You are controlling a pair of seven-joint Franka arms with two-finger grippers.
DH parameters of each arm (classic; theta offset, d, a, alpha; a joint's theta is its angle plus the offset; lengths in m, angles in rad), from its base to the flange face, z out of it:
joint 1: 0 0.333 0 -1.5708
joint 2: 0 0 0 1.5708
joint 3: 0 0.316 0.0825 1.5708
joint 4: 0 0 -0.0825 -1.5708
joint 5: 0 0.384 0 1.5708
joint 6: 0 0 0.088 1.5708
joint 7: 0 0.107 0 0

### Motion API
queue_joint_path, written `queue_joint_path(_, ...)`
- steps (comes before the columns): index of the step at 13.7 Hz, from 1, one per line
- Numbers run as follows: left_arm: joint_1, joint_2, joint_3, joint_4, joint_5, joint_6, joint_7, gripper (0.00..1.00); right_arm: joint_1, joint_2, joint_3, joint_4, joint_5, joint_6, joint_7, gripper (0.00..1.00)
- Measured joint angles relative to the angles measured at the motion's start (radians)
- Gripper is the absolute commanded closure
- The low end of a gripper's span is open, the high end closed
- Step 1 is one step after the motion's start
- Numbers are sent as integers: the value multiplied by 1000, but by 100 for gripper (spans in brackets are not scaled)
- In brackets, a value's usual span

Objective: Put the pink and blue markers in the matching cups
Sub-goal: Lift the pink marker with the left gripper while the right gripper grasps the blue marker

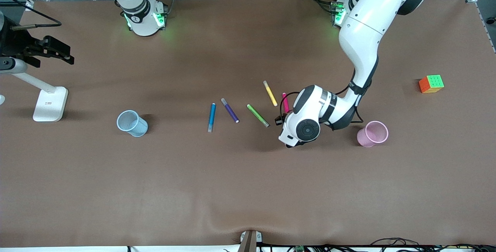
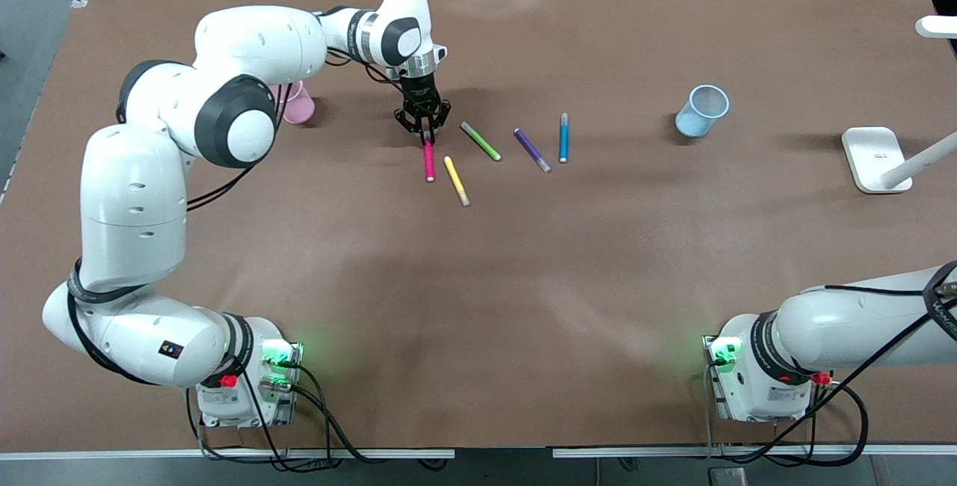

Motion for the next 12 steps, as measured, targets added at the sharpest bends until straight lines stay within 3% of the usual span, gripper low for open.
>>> queue_joint_path(7, 13, -23, 18, 16, 20, -32, 0, 100, 79, 61, 1, -2, 1, 71, 37, 0)
queue_joint_path(12, 90, -166, 23, 31, 90, -106, 0, 100, 175, 136, 3, -5, 1, 138, 112, 0)
